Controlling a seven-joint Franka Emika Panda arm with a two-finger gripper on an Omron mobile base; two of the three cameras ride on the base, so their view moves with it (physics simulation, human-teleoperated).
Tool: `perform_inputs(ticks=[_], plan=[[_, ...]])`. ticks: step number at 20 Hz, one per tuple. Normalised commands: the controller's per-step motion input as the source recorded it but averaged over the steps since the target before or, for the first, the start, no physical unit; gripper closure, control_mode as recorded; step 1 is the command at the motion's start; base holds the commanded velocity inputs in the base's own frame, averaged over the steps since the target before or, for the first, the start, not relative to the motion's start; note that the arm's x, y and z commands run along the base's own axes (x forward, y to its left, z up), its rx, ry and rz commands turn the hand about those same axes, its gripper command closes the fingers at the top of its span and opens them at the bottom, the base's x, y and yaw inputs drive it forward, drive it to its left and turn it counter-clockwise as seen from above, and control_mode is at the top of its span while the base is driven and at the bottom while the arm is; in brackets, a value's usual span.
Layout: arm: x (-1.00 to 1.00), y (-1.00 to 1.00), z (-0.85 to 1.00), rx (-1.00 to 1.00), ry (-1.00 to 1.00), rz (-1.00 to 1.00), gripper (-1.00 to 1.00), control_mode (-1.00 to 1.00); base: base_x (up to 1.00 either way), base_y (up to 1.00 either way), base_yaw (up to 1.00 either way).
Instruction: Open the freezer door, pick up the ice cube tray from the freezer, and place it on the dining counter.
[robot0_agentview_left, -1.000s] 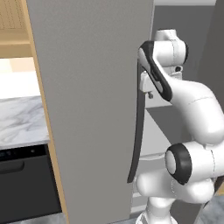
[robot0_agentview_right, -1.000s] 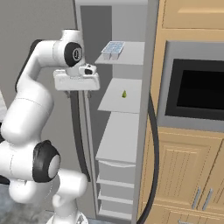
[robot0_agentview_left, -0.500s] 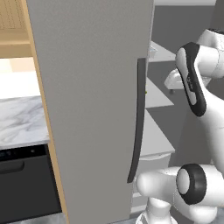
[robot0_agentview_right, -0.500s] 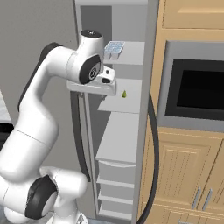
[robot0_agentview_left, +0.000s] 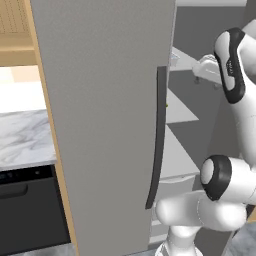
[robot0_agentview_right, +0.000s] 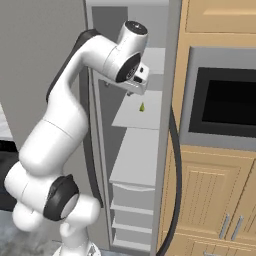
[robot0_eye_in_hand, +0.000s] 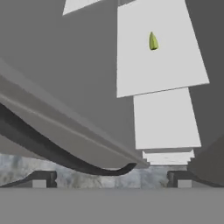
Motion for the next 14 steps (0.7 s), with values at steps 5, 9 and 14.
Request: perform_inputs(ticks=[5, 9, 14], plan=[[0.65, 0.03, 0.04, 0.12, -0.13, -0.23, -1.0, -1.0, 0.0, 0.0, 0.0], [0.62, 0.11, 0.0, 0.02, -0.19, -0.3, -1.0, -1.0, 0.0, 0.0, 0.0], [0.68, 0.23, 0.14, 0.01, -0.14, -0.34, -1.0, -1.0, 0.0, 0.0, 0.0]])
